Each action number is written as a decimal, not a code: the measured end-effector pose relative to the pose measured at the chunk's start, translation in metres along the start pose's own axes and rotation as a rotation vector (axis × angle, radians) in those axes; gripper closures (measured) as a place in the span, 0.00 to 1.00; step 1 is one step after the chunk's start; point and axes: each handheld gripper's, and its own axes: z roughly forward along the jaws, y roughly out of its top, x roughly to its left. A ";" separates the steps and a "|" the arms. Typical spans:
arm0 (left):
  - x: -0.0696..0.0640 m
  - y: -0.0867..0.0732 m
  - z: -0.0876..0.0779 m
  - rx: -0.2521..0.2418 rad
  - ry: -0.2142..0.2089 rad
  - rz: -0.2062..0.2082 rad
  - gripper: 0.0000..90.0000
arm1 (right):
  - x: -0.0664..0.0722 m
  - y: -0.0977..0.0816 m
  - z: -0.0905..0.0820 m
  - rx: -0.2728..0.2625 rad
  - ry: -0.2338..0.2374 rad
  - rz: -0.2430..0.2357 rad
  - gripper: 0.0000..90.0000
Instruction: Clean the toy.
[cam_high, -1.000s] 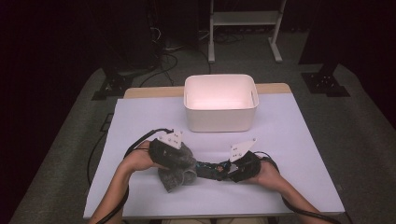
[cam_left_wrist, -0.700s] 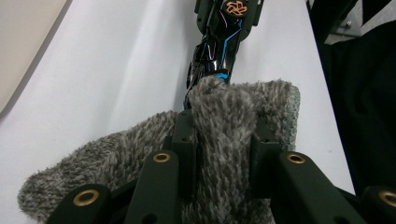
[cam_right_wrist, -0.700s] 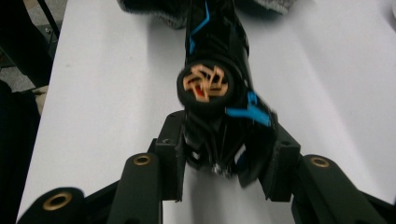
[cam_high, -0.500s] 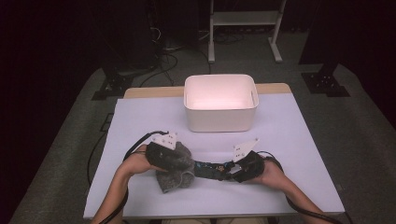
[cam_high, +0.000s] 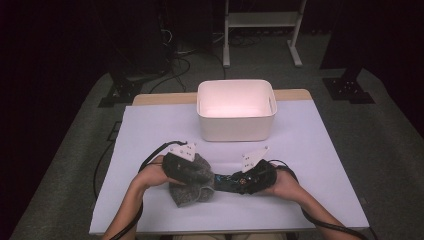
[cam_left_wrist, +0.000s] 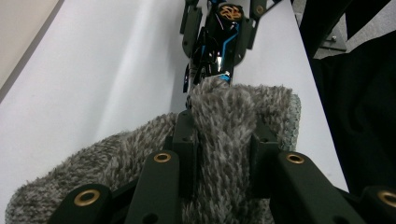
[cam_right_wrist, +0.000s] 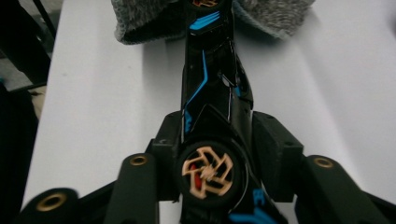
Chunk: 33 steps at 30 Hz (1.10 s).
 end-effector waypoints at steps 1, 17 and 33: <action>0.000 0.000 0.000 0.006 0.000 0.004 0.78 | -0.001 -0.001 -0.001 0.003 0.003 -0.002 0.63; 0.002 -0.002 0.013 -0.004 -0.023 -0.008 0.78 | -0.003 0.013 0.001 0.067 0.033 -0.001 0.54; 0.004 -0.007 0.015 -0.007 -0.032 -0.018 0.78 | -0.001 0.030 0.018 0.158 0.010 -0.053 0.62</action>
